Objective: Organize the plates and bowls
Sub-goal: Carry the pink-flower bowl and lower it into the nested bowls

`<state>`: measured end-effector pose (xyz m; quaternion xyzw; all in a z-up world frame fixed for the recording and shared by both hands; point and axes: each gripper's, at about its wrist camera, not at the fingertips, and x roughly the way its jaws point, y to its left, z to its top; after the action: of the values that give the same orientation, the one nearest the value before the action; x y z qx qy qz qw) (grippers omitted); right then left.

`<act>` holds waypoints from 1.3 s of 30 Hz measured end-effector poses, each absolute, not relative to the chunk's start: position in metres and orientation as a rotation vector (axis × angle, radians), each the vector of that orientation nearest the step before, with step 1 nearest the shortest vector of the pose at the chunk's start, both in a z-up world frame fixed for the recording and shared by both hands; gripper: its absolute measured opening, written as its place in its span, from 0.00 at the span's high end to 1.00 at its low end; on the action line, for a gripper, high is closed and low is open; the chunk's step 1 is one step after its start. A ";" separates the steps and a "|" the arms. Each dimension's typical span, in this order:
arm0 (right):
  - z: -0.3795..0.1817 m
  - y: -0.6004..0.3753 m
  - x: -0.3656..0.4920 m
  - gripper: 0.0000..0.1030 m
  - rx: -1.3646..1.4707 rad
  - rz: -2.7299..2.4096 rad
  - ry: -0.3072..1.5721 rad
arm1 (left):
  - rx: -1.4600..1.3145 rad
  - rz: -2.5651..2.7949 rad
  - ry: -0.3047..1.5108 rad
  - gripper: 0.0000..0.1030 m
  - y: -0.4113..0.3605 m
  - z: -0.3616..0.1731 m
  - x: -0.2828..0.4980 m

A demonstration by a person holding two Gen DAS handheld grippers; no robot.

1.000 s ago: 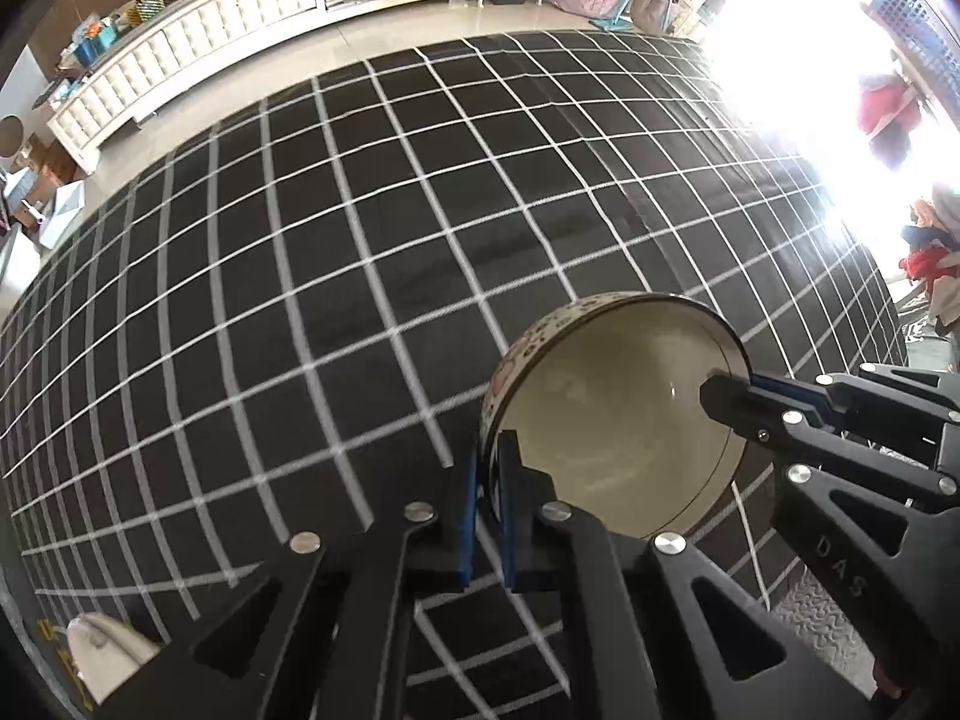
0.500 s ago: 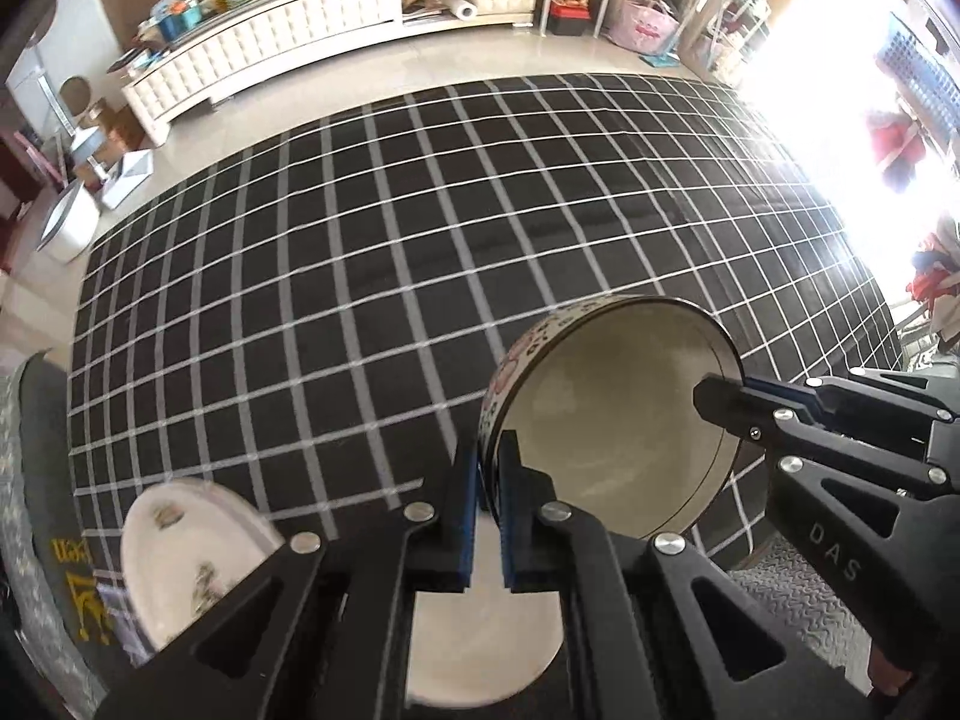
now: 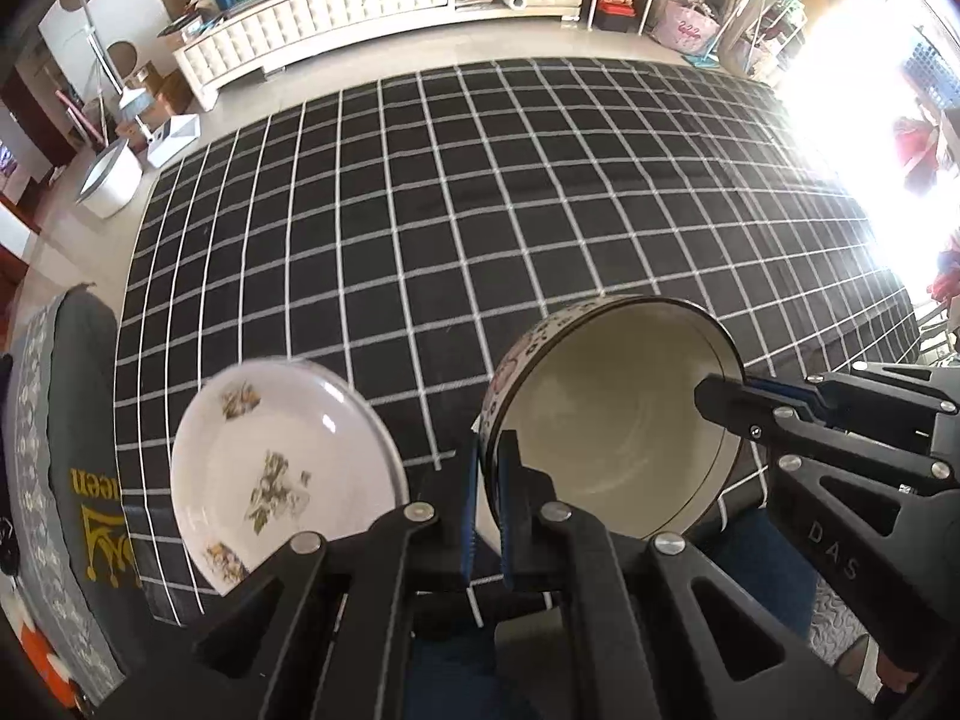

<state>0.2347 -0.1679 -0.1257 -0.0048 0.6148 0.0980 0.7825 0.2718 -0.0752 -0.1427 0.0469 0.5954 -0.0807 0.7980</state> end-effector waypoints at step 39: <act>-0.155 -0.158 0.231 0.91 -0.085 0.187 1.369 | 0.040 -0.206 1.290 0.94 -0.046 -0.176 0.258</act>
<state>0.2310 -0.1582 -0.1551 -0.0392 0.6310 0.0863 0.7700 0.2577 -0.0461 -0.1756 0.0188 0.6002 -0.0956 0.7939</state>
